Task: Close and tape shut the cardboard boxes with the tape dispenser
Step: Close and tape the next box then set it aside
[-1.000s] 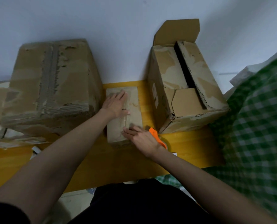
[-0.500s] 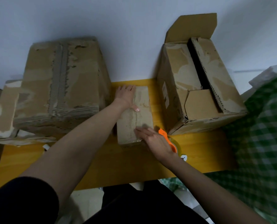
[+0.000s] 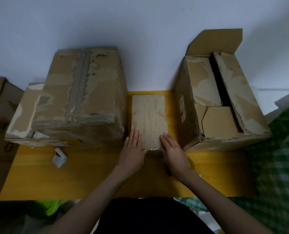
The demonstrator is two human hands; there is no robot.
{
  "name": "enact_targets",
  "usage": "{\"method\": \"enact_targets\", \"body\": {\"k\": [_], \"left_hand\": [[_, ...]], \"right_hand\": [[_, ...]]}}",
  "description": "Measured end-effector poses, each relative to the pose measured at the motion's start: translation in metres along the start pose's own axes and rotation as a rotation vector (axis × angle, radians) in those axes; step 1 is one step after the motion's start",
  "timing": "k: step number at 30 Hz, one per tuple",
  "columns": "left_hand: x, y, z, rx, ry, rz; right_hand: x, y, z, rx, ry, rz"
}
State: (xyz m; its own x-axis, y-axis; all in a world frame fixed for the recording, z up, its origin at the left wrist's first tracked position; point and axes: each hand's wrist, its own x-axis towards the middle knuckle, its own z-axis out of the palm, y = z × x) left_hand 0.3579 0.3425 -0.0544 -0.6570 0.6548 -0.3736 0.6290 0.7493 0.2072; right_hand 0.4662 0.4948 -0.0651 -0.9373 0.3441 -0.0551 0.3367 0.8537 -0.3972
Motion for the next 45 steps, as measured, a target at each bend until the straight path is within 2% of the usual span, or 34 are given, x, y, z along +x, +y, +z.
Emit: {"method": "enact_targets", "body": {"k": [9,16,24,31,36,41,45], "left_hand": [[0.078,-0.006,-0.05,0.174,-0.102,-0.069],[0.11,-0.015,-0.078,0.209,-0.201,-0.098],[0.113,-0.019,-0.094,0.169,-0.165,-0.054],[0.108,0.013,-0.112,0.163,-0.057,0.075],[0.106,0.069,-0.127,0.076,0.035,0.172],[0.103,0.128,-0.118,-0.194,-0.031,0.195],[0.096,0.16,-0.1,-0.369,-0.135,0.147]], "right_hand": [[0.085,-0.013,-0.023,-0.022,-0.077,0.026],[0.121,-0.025,-0.033,-0.066,-0.11,0.033],[0.14,-0.028,-0.048,0.021,-0.357,0.105],[0.125,-0.025,-0.084,0.016,-0.161,0.085],[0.108,0.007,-0.138,0.039,0.117,0.09],[0.069,0.081,-0.186,0.052,0.342,0.301],[0.029,0.149,-0.203,0.04,0.358,0.565]]}}
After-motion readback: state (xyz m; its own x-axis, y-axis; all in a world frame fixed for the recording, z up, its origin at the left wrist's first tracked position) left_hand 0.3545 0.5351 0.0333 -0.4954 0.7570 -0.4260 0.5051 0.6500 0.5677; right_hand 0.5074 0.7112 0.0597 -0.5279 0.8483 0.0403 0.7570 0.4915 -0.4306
